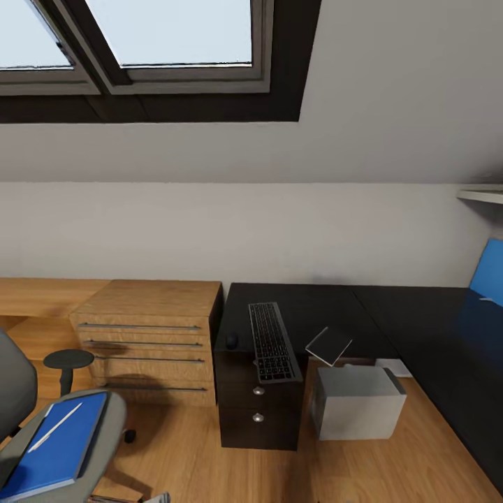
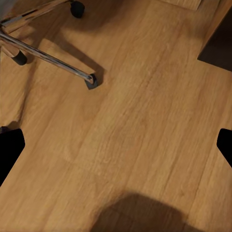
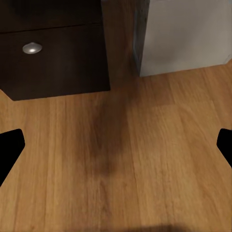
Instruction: In the bedroom, organize the workspace by keeping the computer under the desk, ensuring the monitor is on the desk, placing the keyboard on the desk next to the monitor, placing the mouse on the desk next to the keyboard, moving the folder from the swivel chair onto the desk next to the mouse, stacking the notebook on top of the folder with the pen on top of the notebook, and positioning the swivel chair next to the desk.
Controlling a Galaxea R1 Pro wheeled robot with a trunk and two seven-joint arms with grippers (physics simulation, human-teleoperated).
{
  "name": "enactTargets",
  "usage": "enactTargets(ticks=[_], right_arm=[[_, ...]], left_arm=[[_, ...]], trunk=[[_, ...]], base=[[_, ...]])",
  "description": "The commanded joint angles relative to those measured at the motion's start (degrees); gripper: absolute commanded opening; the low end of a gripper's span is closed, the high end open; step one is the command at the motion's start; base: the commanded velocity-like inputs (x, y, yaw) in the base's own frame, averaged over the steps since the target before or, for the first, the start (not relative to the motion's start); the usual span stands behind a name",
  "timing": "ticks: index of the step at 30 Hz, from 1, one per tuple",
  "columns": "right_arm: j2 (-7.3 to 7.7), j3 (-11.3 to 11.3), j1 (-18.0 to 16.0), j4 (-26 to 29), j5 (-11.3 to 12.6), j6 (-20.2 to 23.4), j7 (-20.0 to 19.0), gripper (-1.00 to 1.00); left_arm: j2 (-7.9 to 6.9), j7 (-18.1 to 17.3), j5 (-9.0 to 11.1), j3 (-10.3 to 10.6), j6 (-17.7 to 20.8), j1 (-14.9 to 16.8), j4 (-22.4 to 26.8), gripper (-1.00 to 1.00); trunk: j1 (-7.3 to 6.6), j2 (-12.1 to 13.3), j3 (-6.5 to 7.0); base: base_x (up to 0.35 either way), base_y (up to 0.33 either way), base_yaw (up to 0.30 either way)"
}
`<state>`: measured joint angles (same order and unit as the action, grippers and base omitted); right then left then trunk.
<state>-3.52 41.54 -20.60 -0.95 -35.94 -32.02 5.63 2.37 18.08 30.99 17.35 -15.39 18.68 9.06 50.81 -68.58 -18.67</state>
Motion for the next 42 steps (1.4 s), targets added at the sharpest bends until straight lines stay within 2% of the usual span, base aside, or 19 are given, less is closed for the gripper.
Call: enactTargets(ticks=[1,34,36,37,39,40,42], right_arm=[[0.01,0.2,-0.1,-0.1,-0.6,-0.1,0.5,1.0],[-0.11,0.3,-0.1,-0.2,-0.3,-0.2,0.5,1.0],[-0.47,0.6,-0.1,0.2,0.5,-0.2,0.5,1.0],[-0.93,1.2,-0.5,1.3,3.1,-0.2,0.4,1.0],[-1.39,1.5,-0.7,1.8,6.2,-0.3,0.1,1.0],[-1.4,1.6,-0.8,2.1,8.5,-0.4,-0.4,1.0],[-1.18,1.7,-0.9,2.4,10.6,-0.5,-1.3,1.0]], left_arm=[[0.0,0.3,0.4,0.5,-0.2,0.0,0.0,1.0],[0.42,0.1,0.6,0.3,0.4,0.0,0.0,1.0],[0.46,0.0,0.5,0.4,0.4,0.0,0.0,1.0],[0.46,0.0,0.5,0.5,0.4,0.0,0.0,1.0],[0.45,0.0,0.5,0.5,0.4,0.0,0.0,1.0],[0.45,0.0,0.5,0.5,0.4,0.0,0.0,1.0],[0.44,-0.1,0.5,0.5,0.4,0.0,0.0,1.0]], trunk=[[0.23,-0.5,-0.25],[7.48,-13.7,-6.18],[7.91,-14.5,-6.54],[8.13,-14.9,-6.72],[8.57,-15.7,-7.08],[8.79,-16.1,-7.26],[9.23,-16.9,-7.61]], base=[[0.0,0.0,0.0],[0.0,0.0,0.0],[0.0,0.0,0.0],[0.0,0.0,0.0],[0.0,0.0,0.0],[0.0,0.0,0.0],[0.0,0.0,0.0]])
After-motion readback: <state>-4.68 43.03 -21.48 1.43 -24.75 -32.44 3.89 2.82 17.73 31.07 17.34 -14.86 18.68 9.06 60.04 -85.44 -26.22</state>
